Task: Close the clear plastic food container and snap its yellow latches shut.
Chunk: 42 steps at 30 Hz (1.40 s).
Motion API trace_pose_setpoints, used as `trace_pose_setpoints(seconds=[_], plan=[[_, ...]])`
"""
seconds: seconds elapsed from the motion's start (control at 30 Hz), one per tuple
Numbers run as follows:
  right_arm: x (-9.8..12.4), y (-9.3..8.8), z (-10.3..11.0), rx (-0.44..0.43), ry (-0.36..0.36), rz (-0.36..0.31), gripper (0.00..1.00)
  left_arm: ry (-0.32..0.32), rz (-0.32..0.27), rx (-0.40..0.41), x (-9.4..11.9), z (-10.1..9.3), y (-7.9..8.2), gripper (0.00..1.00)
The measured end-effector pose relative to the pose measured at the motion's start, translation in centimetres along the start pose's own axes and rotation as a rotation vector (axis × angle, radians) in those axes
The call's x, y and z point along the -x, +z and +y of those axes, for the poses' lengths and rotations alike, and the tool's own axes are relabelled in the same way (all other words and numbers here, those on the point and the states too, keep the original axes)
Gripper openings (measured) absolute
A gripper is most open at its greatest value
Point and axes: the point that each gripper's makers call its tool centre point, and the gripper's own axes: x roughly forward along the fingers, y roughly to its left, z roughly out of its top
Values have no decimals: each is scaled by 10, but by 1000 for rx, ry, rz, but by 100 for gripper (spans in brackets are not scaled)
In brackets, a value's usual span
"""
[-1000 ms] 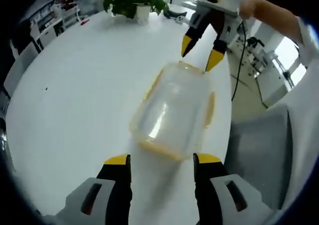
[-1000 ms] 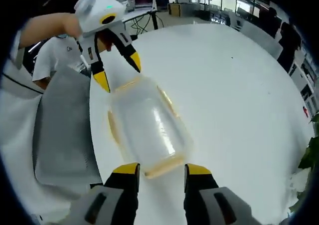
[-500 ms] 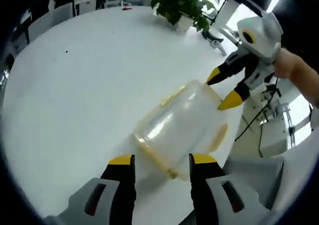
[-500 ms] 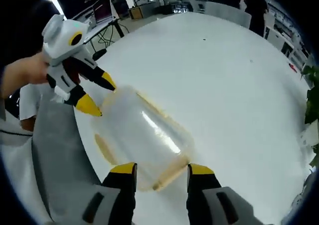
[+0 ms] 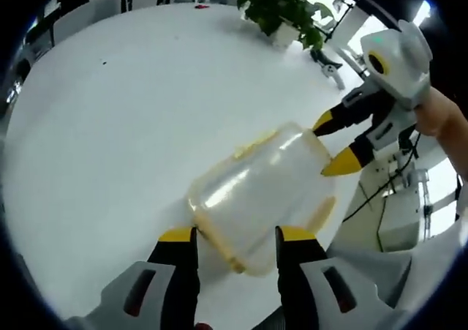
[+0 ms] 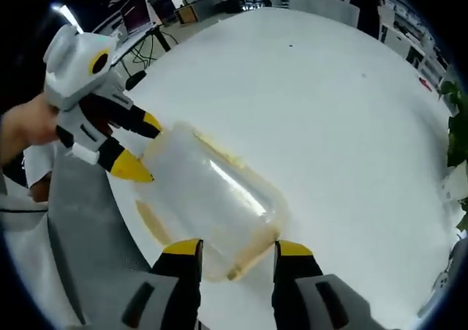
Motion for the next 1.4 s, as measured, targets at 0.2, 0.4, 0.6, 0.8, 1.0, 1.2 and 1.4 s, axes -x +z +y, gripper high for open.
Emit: trace_pose_setpoints(seconds=[0.2,0.4,0.6,0.8,1.0,1.2,1.4], plan=[[-1,-1,0,-21,31,22,35,-56,-21,133,-4,0,-1,38],[-4,-2,2,-65,66,0,35,-76,-22,209,-6,0,1,37],[-4,-1,2,-45,54,19,35,-82,-15,143,-2,-4,0,36],[-3,-1,1,-73,61,-27,36,-77,-18,151,-5,-3,2,39],[0,1,2,-33,33,-40,37,-74,-33,45,-4,-1,3,42],[20,6,-7,119,-3,-74,18,-64,-106,-66,19,6,10,30],[33,24,10,352,57,-150,17,-64,-148,-266,35,4,18,40]])
